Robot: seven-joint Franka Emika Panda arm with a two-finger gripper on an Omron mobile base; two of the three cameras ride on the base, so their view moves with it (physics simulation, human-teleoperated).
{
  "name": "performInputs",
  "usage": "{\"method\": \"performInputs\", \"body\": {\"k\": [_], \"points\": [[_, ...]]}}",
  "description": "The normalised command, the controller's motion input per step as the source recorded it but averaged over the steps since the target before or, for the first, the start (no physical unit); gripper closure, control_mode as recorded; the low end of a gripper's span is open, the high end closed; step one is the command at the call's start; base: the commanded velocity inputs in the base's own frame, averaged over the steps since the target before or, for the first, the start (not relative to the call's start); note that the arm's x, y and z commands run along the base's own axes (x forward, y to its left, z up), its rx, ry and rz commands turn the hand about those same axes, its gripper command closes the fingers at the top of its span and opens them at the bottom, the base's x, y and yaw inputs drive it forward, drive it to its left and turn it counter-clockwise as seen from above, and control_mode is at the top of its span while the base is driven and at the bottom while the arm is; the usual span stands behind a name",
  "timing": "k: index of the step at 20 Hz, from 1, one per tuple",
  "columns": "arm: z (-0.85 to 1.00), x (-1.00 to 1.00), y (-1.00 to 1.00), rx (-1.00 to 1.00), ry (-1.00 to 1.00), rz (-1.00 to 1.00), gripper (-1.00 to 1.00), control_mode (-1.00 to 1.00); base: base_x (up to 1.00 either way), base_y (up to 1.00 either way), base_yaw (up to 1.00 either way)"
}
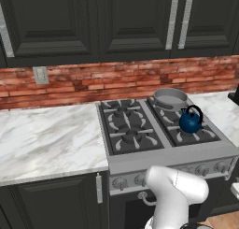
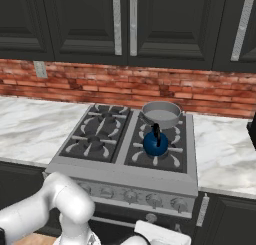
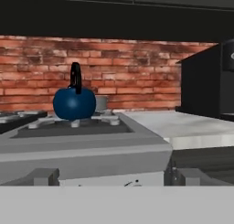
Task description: Pick the kettle from the counter and place it on a stove burner. Then turn the burner on.
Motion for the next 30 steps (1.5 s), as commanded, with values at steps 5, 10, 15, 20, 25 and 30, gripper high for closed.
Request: {"method": "performInputs", "body": {"k": [5,10,15,20,25,30], "points": [[-0.03,0.22,0.00,0.00,-0.09,0.00,-1.00,-1.00,0.00,0.00,0.00],[-0.08,0.23,0.03,0.00,-0.03,0.00,-1.00,-1.00,0.00,0.00,0.00],[-0.10,0.14,0.05,0.00,-0.01,0.00,-1.00,-1.00,0.00,0.00,0.00],[-0.14,0.18,0.05,0.00,-0.01,0.00,-1.00,-1.00,0.00,0.00,0.00],[-0.16,0.25,0.00,0.00,0.00,0.00,-1.00,-1.00,0.00,0.00,0.00],[-0.21,0.28,0.00,0.00,0.03,0.00,-1.00,-1.00,0.00,0.00,0.00]]}}
